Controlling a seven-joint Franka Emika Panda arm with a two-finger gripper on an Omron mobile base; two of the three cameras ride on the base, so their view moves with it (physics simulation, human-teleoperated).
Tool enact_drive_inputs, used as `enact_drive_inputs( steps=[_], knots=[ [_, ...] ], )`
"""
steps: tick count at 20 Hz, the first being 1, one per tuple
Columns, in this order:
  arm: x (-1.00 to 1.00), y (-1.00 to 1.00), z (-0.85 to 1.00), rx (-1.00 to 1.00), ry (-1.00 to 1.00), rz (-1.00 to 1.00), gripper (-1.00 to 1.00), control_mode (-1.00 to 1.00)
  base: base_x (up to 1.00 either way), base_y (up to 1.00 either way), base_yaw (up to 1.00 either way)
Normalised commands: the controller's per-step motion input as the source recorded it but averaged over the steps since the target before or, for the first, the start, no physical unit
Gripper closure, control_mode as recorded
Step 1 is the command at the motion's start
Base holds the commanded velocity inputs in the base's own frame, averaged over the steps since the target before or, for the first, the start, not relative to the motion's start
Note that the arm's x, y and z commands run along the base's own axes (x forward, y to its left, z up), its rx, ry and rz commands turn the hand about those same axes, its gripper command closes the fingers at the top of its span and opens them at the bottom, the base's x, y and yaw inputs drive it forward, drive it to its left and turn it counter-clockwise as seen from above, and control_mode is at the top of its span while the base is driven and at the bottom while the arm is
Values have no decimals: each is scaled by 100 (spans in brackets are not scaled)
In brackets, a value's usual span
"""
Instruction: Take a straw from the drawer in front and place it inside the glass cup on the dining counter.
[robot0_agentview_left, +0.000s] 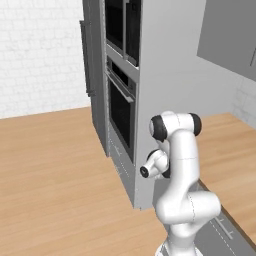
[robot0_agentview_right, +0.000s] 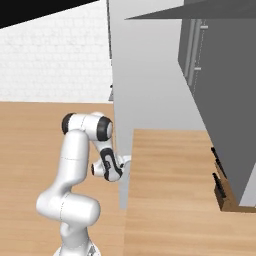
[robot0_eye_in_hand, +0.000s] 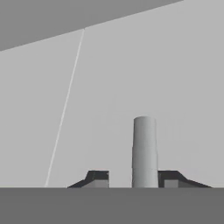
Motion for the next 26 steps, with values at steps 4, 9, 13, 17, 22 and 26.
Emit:
enact_drive_inputs(
  steps=[4, 9, 13, 17, 22, 26],
  knots=[
    [0, 36, 0, 0, 0, 0, 100, -100, 0, 0, 0],
    [0, 67, 0, 0, 0, 0, 100, -100, 0, 0, 0],
    [0, 88, -1, 0, 0, 0, 100, -100, 0, 0, 0],
    [0, 97, -2, 0, 0, 0, 100, -100, 0, 0, 0],
    [0, 100, -3, 0, 0, 0, 100, -100, 0, 0, 0],
    [0, 98, 0, 0, 0, 0, 100, -100, 0, 0, 0]
  ],
)
